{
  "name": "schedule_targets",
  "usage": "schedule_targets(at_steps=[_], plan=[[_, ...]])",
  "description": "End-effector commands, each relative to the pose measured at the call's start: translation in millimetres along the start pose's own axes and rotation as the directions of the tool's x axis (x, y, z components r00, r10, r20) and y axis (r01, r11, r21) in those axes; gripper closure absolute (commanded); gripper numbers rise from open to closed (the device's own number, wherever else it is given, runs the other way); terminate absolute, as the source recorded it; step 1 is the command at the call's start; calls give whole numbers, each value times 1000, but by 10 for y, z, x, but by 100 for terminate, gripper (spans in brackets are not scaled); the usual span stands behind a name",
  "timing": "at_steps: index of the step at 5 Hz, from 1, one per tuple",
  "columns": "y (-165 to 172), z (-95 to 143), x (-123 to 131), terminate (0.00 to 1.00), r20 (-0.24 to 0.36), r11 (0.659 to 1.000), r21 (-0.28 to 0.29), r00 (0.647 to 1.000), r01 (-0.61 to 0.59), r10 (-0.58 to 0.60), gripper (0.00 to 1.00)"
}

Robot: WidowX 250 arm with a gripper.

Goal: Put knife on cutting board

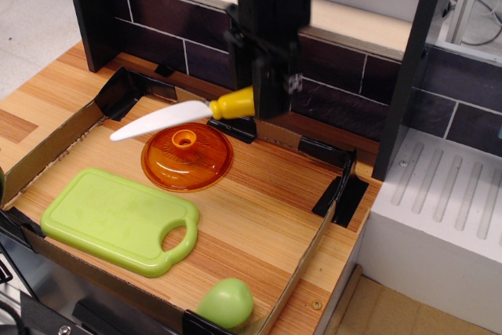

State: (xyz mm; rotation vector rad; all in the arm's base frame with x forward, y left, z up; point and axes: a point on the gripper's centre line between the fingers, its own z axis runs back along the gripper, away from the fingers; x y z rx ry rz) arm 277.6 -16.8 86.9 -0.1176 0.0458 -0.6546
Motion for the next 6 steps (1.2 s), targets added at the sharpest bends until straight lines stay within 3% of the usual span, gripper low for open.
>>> schedule_targets(at_steps=[1, 3, 4, 6], plan=[[-11, 14, -275, 0, 72, 975, -41, 974, 219, -216, 100], [44, -69, -723, 0, 88, 945, -97, 948, 313, -305, 100], [59, -241, -881, 0, 69, 923, -79, 926, 376, -372, 100], [179, -520, -875, 0, 37, 943, -66, 945, 326, -324, 100]])
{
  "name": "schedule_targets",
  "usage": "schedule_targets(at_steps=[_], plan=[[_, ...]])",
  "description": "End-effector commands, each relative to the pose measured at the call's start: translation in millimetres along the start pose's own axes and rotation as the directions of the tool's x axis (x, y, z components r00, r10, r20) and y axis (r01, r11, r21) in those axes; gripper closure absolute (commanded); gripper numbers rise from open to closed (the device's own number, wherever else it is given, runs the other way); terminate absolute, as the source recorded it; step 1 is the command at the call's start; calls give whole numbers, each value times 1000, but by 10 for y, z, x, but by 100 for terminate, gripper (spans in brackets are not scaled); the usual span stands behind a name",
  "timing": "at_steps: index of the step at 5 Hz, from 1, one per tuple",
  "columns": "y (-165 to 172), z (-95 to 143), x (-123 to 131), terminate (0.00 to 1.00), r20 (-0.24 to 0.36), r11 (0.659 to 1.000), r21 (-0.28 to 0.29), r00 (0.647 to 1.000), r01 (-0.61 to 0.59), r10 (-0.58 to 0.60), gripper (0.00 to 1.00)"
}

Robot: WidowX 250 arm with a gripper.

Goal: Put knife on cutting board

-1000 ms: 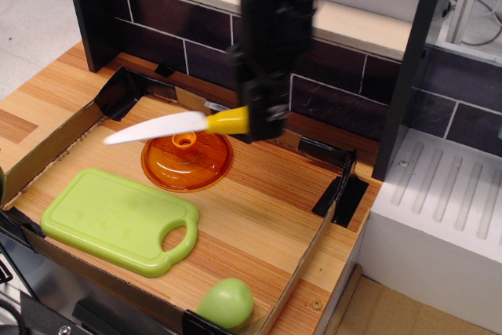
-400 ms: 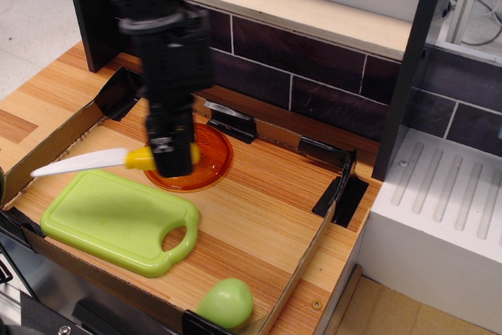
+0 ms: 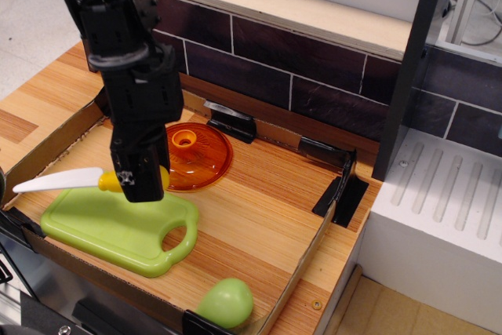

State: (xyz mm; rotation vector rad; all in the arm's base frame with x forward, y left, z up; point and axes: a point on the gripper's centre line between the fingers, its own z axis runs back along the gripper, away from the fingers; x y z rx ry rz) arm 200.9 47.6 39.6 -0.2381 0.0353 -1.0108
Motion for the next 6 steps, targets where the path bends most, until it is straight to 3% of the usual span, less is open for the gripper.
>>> schedule_targets(at_steps=[1, 2, 3, 4, 5, 6], plan=[[160, -111, 121, 0, -28, 998, 37, 998, -49, 50, 100], [175, -109, 121, 0, -29, 997, 40, 998, -61, 62, 0], [217, 66, 125, 0, 0, 990, 84, 993, -114, 115, 0], [298, 415, 142, 0, 96, 968, 106, 971, -228, 218, 0], [368, 617, 139, 0, 171, 885, 153, 894, -440, 415, 0], [475, 789, 122, 0, 284, 741, 192, 759, -643, 586, 0]])
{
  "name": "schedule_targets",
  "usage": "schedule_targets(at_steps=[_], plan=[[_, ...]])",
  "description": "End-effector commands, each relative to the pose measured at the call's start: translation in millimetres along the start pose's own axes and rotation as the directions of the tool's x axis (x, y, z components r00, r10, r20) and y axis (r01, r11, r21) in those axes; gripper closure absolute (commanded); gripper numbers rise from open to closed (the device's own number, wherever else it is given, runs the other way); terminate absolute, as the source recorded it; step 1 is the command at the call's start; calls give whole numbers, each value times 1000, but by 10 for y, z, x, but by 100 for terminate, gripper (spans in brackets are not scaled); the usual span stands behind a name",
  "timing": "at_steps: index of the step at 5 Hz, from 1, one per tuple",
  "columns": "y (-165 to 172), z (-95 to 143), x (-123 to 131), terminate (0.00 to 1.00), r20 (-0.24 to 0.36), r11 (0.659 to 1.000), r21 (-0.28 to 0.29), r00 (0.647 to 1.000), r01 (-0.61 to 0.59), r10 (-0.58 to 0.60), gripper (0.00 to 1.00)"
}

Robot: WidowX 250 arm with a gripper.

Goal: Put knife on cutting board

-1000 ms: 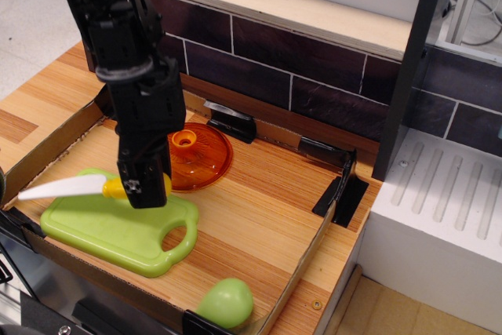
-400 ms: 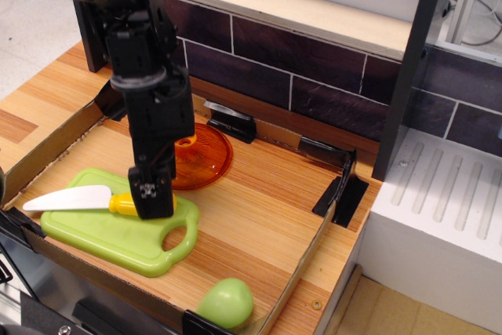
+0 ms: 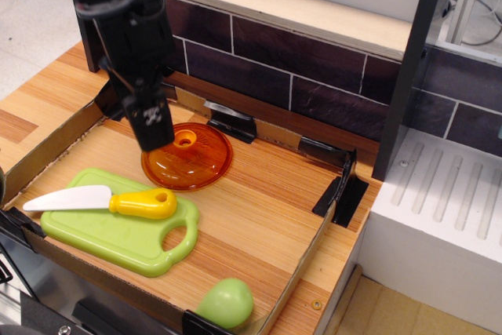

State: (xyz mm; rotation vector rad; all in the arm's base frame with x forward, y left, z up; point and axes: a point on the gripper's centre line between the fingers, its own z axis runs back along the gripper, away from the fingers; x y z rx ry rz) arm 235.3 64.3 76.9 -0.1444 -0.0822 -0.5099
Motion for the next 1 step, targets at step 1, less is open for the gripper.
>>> schedule_targets(at_steps=[1], plan=[[175, 308, 177, 100, 124, 974, 115, 975, -197, 183, 0]])
